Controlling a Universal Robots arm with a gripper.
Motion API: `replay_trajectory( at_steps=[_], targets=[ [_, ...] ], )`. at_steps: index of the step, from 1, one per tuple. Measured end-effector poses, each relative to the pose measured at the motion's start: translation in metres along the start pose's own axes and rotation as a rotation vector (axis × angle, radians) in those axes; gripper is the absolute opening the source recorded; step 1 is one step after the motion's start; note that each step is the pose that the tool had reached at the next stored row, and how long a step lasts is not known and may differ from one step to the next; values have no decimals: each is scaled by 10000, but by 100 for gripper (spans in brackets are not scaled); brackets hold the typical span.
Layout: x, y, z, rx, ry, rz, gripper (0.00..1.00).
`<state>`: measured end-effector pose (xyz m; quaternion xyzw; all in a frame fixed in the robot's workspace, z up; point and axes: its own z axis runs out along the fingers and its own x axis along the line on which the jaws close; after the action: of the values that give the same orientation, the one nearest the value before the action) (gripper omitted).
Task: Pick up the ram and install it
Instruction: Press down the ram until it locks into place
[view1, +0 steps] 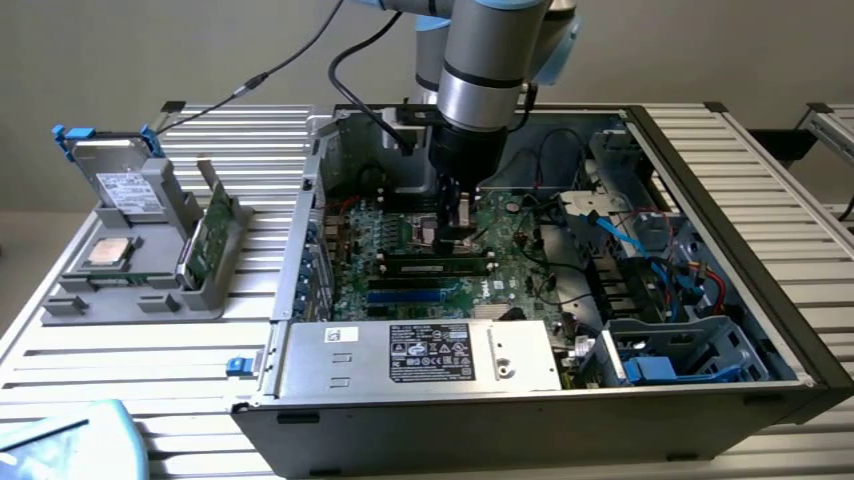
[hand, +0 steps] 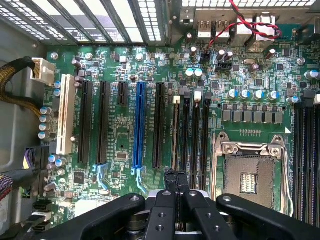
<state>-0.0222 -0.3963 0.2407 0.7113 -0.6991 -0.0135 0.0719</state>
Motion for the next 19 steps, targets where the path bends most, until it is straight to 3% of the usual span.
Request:
replay_trajectory(
  at_steps=[13,17,19],
  targets=[
    [0,0,0,-131,-205,1667,11],
    [1,0,-1,-127,-263,2099,11],
    [1,0,-3,-94,-289,2295,11]
  ],
)
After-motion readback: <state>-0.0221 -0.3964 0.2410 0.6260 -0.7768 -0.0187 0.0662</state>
